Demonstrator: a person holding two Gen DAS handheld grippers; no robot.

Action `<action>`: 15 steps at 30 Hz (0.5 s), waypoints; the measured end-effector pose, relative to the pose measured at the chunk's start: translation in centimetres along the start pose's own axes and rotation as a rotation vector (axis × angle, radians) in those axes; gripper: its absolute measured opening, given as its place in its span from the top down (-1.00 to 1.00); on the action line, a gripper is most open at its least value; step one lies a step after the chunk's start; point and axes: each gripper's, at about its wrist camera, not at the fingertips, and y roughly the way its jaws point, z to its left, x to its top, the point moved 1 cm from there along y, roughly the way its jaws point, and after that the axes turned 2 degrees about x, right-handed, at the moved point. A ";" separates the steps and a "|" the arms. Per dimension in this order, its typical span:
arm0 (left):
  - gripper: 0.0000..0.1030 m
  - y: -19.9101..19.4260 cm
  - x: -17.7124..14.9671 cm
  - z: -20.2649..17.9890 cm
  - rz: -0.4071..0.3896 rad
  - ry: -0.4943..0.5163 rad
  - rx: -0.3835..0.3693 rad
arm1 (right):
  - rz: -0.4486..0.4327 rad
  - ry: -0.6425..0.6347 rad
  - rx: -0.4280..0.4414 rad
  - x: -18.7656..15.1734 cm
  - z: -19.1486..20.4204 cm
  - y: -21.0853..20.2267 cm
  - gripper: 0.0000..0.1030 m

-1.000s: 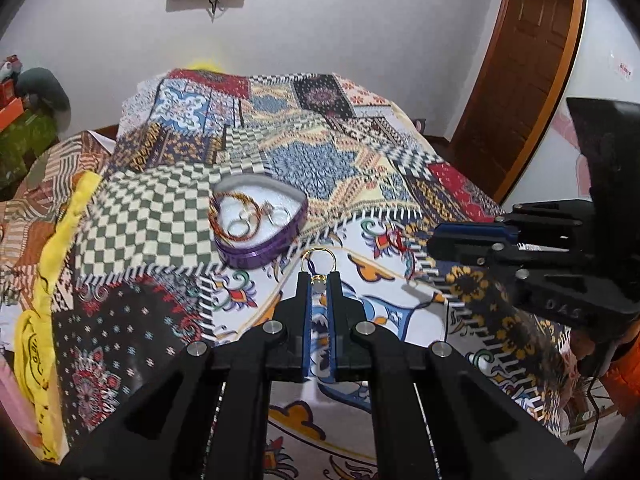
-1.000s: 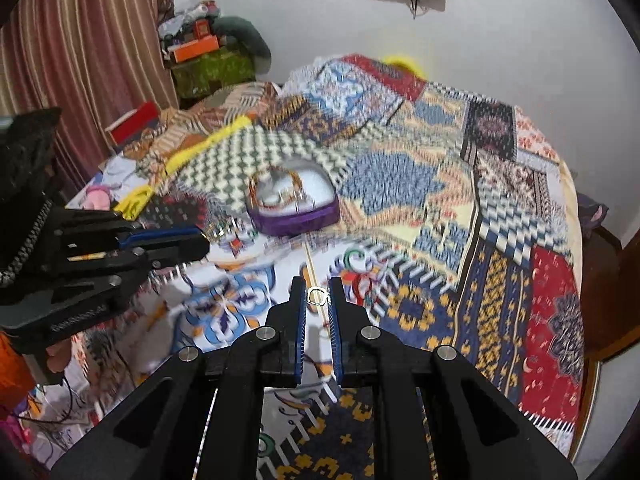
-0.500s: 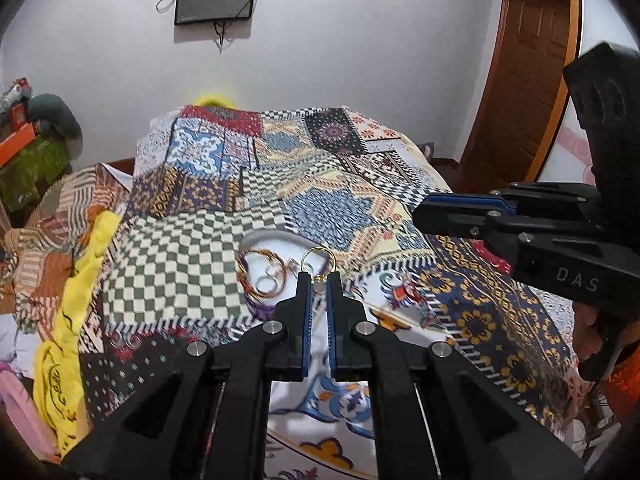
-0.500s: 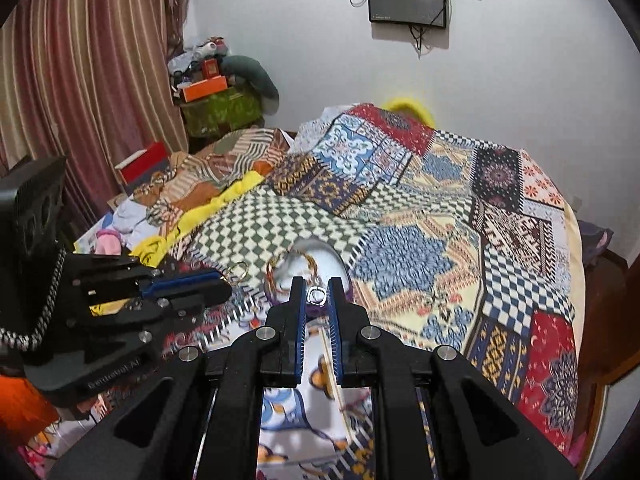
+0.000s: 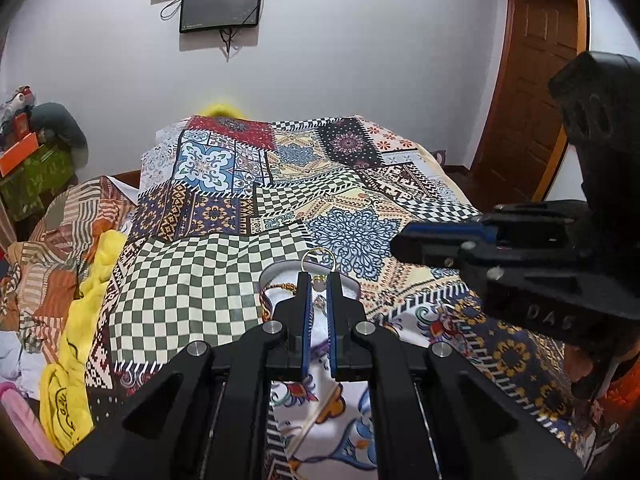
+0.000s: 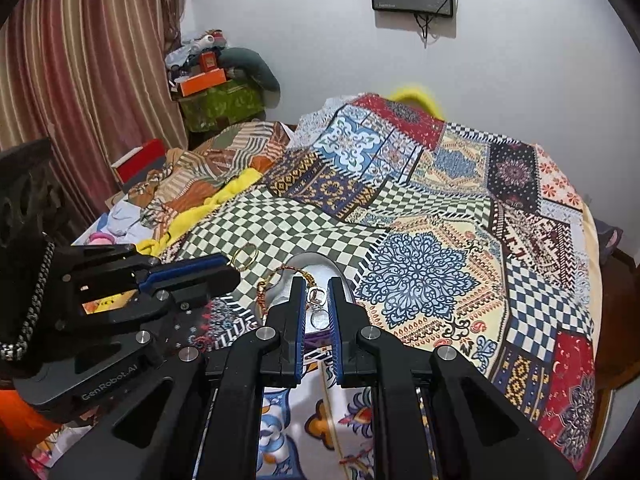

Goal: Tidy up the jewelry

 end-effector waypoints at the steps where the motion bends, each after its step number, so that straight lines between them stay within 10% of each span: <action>1: 0.90 0.4 0.0 0.1 0.003 0.002 0.002 | 0.010 -0.004 -0.006 0.0 -0.1 0.6 0.82; 15: 0.90 7.4 -0.5 3.8 0.138 -0.076 -0.060 | 0.125 -0.040 0.003 0.7 -1.6 5.6 0.81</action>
